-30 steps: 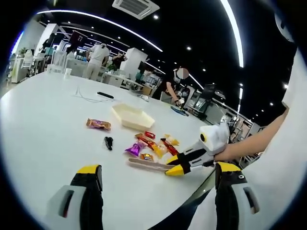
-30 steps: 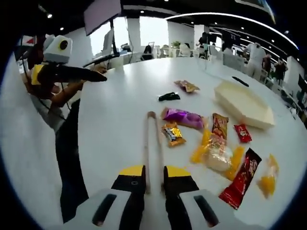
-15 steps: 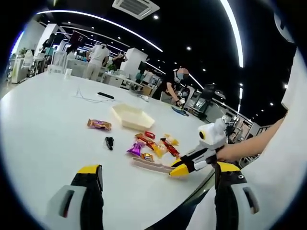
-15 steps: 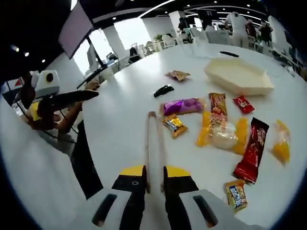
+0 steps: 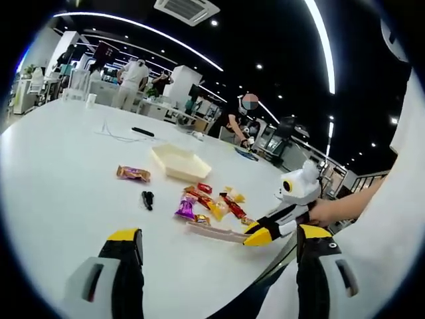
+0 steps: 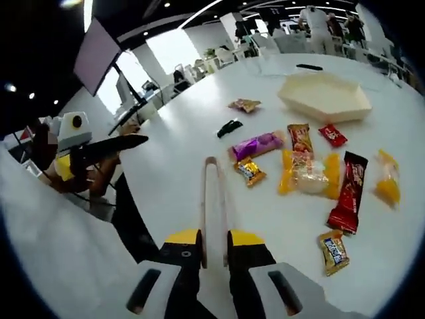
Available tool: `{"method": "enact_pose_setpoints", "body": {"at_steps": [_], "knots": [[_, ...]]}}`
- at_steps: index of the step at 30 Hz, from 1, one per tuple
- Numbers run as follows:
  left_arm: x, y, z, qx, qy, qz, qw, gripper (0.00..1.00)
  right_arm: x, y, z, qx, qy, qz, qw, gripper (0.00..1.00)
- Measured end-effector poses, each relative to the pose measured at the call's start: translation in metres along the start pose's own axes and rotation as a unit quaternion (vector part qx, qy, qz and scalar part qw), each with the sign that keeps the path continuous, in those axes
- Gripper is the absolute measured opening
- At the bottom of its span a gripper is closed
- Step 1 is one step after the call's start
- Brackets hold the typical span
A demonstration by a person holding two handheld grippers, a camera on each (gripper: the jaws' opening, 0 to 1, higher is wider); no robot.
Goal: Place the target food into the container with the food tongs after gripping and lifting it, then release it inside without dropping or visibly crushing the food.
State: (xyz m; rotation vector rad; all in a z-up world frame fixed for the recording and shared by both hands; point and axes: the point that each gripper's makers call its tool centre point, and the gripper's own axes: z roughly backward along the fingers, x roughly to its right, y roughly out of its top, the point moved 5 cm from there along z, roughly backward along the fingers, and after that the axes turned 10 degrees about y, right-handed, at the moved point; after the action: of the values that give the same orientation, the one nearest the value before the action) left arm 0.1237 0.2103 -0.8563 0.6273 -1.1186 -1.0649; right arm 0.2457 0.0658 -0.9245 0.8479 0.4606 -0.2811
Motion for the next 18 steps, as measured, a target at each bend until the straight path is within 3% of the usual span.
{"method": "enact_pose_setpoints", "body": {"at_steps": [6, 11, 18], "knots": [[-0.001, -0.001, 0.0, -0.001, -0.002, 0.005, 1.0, 0.97, -0.001, 0.001, 0.002, 0.004, 0.001, 0.001, 1.0, 0.15], [0.0, 0.002, 0.003, -0.002, -0.002, -0.01, 0.9999, 0.94, -0.005, 0.013, 0.01, 0.028, 0.017, -0.009, 0.9994, 0.15], [-0.002, 0.017, 0.003, 0.016, -0.006, -0.014, 0.9998, 0.96, -0.024, 0.041, 0.023, 0.042, 0.042, 0.05, 0.997, 0.16]]}}
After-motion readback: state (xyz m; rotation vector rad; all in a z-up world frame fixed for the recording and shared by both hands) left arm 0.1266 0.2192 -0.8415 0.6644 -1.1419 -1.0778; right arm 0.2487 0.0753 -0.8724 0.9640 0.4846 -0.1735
